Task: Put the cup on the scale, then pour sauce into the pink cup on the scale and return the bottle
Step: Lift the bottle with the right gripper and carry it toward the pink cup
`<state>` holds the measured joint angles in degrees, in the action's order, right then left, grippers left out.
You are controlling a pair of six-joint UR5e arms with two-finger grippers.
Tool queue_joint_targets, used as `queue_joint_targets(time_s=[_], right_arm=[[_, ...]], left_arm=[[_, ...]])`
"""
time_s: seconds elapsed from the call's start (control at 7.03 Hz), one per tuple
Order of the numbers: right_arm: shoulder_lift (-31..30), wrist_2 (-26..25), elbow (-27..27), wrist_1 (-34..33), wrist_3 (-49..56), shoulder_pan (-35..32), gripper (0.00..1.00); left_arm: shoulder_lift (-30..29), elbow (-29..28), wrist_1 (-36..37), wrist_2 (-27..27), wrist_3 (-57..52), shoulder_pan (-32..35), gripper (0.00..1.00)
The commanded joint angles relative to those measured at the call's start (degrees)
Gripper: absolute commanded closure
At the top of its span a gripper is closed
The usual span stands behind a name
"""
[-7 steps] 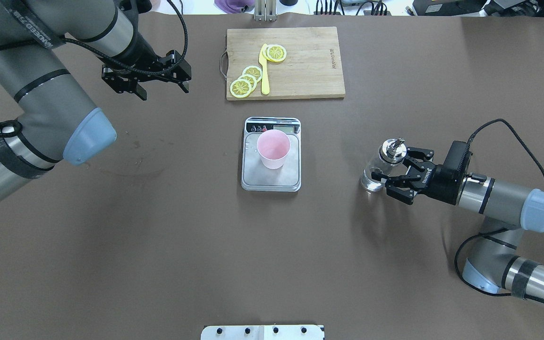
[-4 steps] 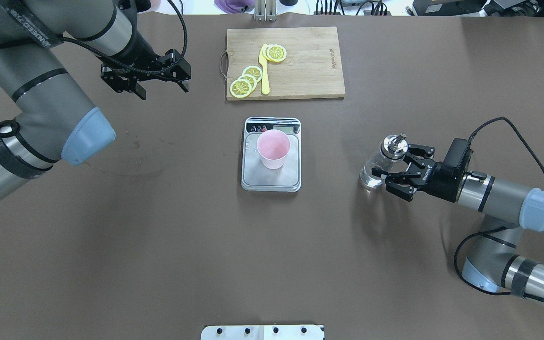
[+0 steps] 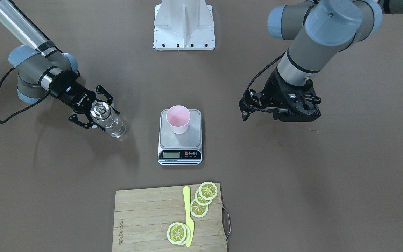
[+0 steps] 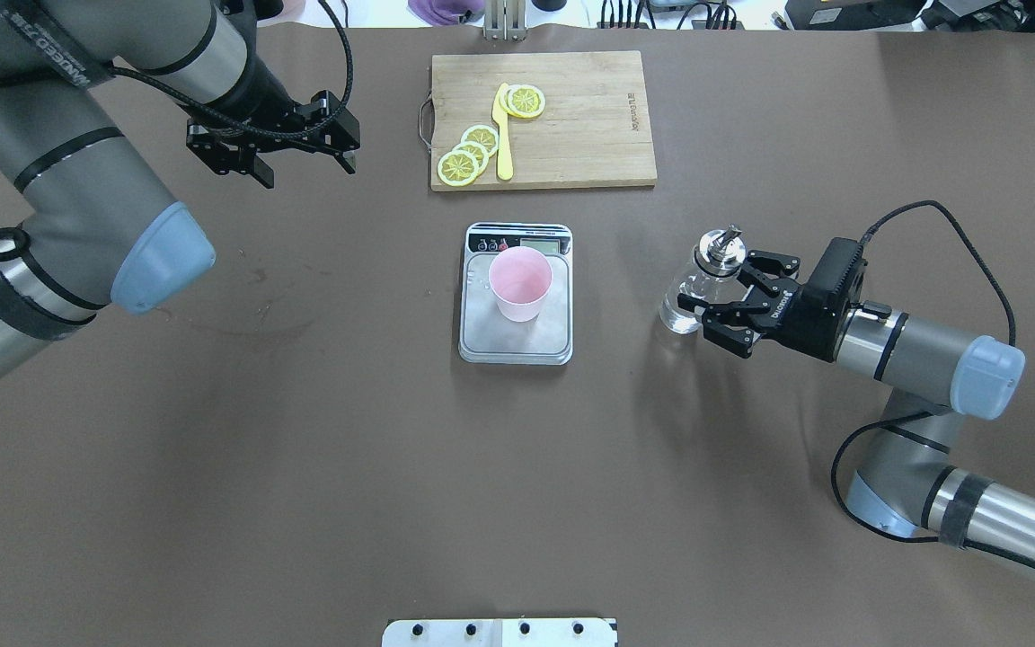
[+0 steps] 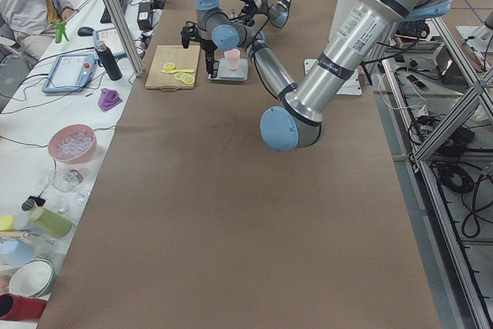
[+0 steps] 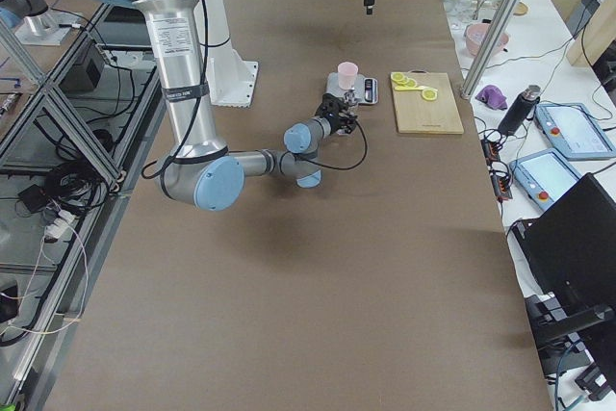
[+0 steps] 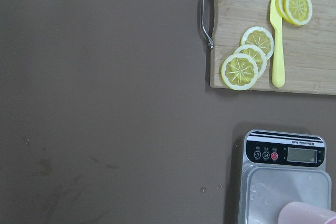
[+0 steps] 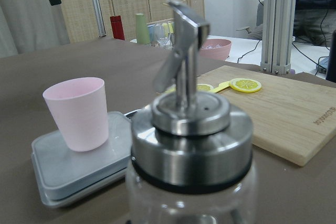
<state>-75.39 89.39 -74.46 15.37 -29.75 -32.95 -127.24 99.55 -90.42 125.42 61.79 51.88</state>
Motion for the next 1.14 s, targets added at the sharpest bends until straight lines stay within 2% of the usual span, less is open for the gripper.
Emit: queue_joint_targets(time_s=[0.0, 0.14, 0.43, 0.57, 0.71, 1.0], right_arm=[[-0.5, -0.2, -5.8, -8.6, 0.2, -0.6, 1.0], [-0.5, -0.3, -8.5, -12.8, 0.1, -0.8, 1.0], [-4.0, -6.6, -15.0, -23.1, 0.4, 0.3, 1.0], [-4.5, -6.9, -16.8, -26.2, 0.5, 0.3, 1.0], [-5.2, -6.9, -20.4, -32.9, 0.5, 0.5, 1.0], [-6.7, -6.9, -31.4, -49.6, 3.0, 1.7, 1.0]], left_arm=[[0.6, 0.0, 0.0, 0.0, -0.3, 0.2, 0.03], [0.7, -0.1, 0.1, 0.0, -1.8, 0.6, 0.03], [2.3, 0.1, 0.0, 0.1, -4.5, 1.8, 0.03], [2.5, 0.0, 0.1, 0.1, -5.7, 2.6, 0.03], [3.7, 0.0, 0.0, 0.1, -6.9, 2.9, 0.03], [5.1, 0.0, 0.0, 0.1, -9.6, 4.3, 0.03]])
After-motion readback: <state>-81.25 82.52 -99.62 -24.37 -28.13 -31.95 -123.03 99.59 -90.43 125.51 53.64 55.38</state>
